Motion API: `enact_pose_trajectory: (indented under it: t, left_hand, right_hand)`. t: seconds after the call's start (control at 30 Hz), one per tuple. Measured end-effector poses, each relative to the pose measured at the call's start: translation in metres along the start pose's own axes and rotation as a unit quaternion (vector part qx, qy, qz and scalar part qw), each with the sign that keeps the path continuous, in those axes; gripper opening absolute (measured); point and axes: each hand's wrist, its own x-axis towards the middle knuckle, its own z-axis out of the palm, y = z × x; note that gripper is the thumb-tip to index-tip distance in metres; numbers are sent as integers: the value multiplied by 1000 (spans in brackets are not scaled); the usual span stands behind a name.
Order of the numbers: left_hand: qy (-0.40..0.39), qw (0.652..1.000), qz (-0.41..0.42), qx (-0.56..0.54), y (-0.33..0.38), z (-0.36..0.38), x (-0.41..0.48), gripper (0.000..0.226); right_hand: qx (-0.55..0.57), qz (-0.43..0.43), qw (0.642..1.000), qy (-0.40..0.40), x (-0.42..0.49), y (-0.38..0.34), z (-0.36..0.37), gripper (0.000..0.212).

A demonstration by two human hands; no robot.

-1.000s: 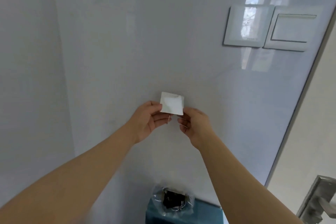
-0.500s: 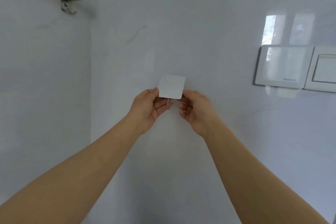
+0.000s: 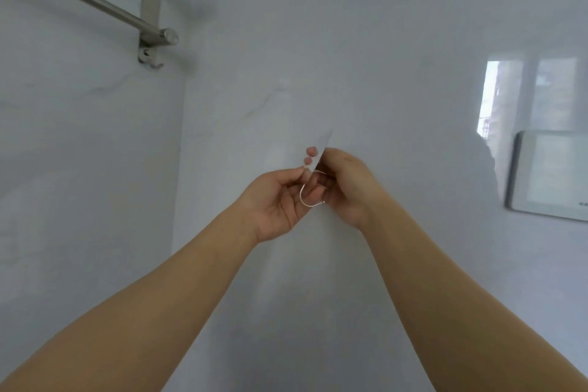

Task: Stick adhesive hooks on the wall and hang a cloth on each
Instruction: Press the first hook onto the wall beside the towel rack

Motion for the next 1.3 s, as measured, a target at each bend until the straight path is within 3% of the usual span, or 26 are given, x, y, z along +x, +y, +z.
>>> enact_pose_trajectory:
  t: [0.1,0.33,0.47,0.57,0.7,0.87,1.0,1.3]
  left_hand:
    - [-21,1000,0,-10,3,-1,5,44]
    - [-30,999,-10,31,9,0,9,24]
    - [-20,994,7,104,15,1,9,41]
    - [30,987,3,160,25,0,7,44]
    - [119,961,139,208,51,6,9,33]
    - [146,881,306,329,86,16,12,23]
    - [146,850,343,371,107,15,20,18]
    - [92,848,371,368,185,2,54,24]
  right_hand:
    - [27,-16,999,-9,5,1,1,21]
    - [24,-61,998,7,13,-8,5,25]
    - [8,-87,995,46,14,-16,8,24]
    - [-29,-105,990,84,13,-26,10,23]
    - [-98,-125,980,117,17,-39,13,21]
    - [-160,-158,963,147,27,-58,28,22]
    - [-171,-178,954,170,43,-68,45,24]
    - [-213,-227,924,222,106,-91,95,28]
